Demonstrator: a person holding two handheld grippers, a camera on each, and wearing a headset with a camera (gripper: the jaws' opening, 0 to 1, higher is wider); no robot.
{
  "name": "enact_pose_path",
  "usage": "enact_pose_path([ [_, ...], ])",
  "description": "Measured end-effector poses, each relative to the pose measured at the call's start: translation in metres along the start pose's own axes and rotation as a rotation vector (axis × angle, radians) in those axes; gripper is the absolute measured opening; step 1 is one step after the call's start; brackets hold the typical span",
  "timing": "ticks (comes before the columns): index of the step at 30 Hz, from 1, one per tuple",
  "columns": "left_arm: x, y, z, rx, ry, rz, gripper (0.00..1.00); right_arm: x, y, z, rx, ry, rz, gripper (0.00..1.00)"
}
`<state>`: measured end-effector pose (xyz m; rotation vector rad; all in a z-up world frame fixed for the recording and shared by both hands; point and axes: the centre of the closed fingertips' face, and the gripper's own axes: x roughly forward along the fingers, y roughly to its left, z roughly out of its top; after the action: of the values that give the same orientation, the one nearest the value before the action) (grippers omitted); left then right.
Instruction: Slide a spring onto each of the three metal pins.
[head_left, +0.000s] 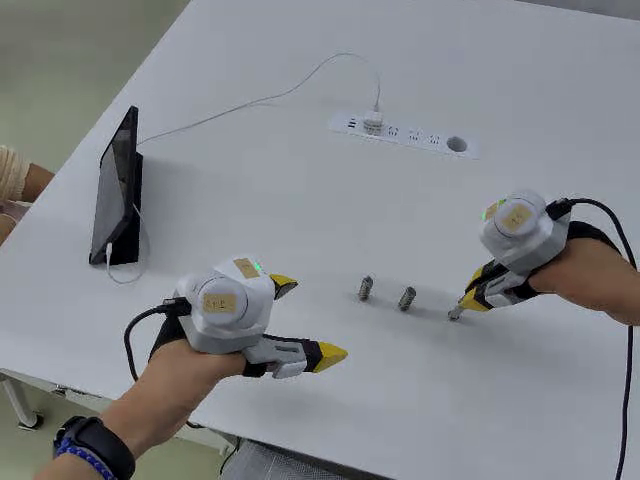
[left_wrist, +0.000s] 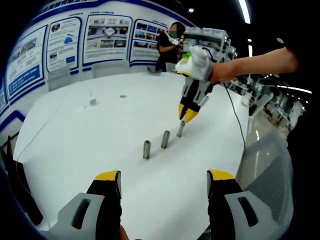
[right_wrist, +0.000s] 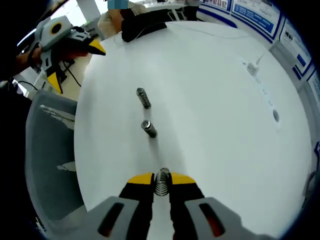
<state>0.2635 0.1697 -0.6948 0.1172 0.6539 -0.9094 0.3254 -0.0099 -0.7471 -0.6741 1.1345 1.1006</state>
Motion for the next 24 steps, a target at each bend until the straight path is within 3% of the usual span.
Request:
enact_pose_path([
  [10, -0.002, 0.003, 0.000, 0.002, 0.001, 0.007, 0.71, 0.011, 0.001, -0.004, -0.050, 0.045, -0.011, 0.13],
  [24, -0.003, 0.005, 0.000, 0.002, 0.007, 0.009, 0.70, 0.030, -0.004, -0.009, -0.037, 0.047, -0.014, 0.13],
])
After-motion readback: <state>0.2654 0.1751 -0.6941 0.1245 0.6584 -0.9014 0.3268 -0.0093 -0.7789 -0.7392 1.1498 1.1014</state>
